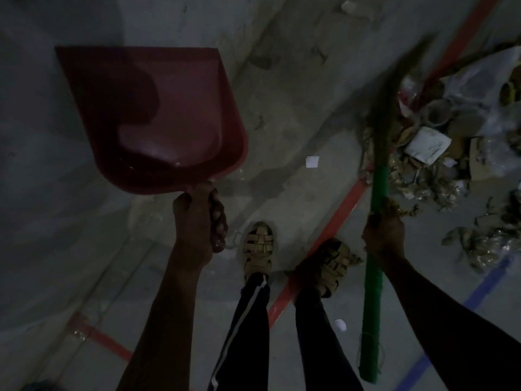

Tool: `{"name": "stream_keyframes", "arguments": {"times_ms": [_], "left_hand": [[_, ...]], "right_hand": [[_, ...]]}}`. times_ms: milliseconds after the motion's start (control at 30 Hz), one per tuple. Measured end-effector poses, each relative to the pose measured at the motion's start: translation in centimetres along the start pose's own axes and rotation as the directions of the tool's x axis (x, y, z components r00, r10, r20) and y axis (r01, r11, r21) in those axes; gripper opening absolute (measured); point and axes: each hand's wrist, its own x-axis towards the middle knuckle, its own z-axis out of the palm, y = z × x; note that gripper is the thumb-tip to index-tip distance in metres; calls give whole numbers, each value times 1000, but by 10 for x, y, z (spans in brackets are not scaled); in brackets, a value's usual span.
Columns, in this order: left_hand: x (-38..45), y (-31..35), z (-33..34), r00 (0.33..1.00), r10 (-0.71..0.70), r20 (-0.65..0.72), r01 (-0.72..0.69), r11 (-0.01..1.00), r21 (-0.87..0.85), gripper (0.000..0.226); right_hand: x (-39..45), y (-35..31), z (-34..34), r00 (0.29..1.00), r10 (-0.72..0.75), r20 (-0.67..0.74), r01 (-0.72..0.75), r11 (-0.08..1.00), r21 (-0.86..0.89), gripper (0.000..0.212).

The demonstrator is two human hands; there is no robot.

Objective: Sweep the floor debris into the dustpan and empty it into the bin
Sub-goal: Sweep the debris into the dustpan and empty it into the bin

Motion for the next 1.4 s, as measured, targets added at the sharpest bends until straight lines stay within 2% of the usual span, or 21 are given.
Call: {"name": "stream_keyframes", "arguments": {"times_ms": [133, 267, 367, 500, 667, 800, 900, 967, 1067, 1200, 1300, 1400], "left_hand": [[-2, -6, -6, 999, -30, -20, 31, 1000, 4, 35], [-5, -12, -15, 997, -67, -40, 66, 998, -18, 38], [-8, -16, -17, 993, -92, -75, 91, 996, -21, 38], [-8, -22, -20, 991, -100, -90, 97, 995, -38, 39], [-10, -25, -19, 986, -131, -106, 130, 991, -21, 40], [-12, -28, -12, 989, -132, -69, 132, 991, -5, 41], [-15, -31, -4, 994, -107, -7, 107, 994, 35, 43], [-20, -34, 4, 995, -89, 36, 86, 994, 73, 41], [-25, -38, 21, 992, -95, 79, 84, 988, 130, 38], [-32, -46, 44, 984, -129, 120, 110, 982, 153, 38], [-37, -50, 61, 978, -174, 117, 149, 970, 193, 38], [-40, -52, 75, 976, -181, 122, 145, 956, 255, 39]], "right_hand": [[-5, -15, 9, 968, -250, 10, 249, 967, 49, 51], [-20, -60, 34, 903, -413, 117, 409, 911, 59, 50], [-34, -85, 60, 828, -511, 229, 515, 856, 46, 52], [-51, -101, 89, 815, -442, 374, 481, 876, -13, 55], [-43, -78, 80, 890, -257, 378, 340, 924, -174, 52], [-29, -35, 40, 951, -117, 287, 199, 940, -276, 52], [-26, -7, 12, 988, 39, 150, 7, 955, -295, 53], [-28, 11, 2, 995, 84, 57, -65, 958, -279, 55], [-36, 32, -2, 1000, 0, -20, -5, 975, -221, 58], [-54, 54, -1, 988, -153, -23, 149, 981, -124, 61], [-67, 74, 8, 952, -287, 104, 299, 944, -136, 66], [-78, 90, 17, 913, -319, 253, 365, 917, -161, 70]]}}
